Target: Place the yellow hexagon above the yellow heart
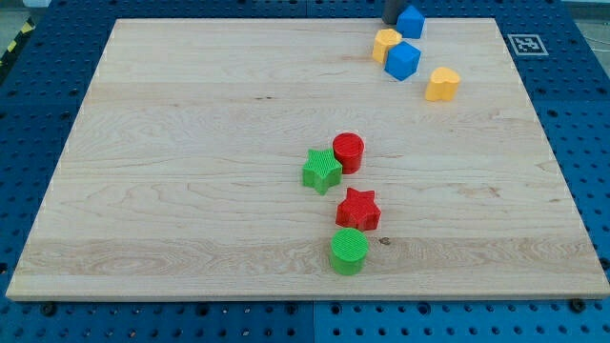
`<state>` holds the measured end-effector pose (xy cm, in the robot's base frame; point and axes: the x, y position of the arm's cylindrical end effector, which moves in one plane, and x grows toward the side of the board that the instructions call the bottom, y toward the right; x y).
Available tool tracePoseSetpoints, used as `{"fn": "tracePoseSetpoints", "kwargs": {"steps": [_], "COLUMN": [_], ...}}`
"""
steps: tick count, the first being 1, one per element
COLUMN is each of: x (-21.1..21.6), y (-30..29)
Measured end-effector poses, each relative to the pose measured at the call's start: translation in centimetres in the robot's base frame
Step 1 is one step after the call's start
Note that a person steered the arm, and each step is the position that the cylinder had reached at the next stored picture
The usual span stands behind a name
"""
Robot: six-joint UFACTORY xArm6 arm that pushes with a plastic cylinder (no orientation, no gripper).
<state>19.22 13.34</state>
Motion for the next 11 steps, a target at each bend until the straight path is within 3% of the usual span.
{"fn": "tracePoseSetpoints", "kwargs": {"steps": [3,5,8,11], "x": [0.1,2.4,9.0,6.8], "y": [-1.9,-5.6,-5.7,-5.5]}}
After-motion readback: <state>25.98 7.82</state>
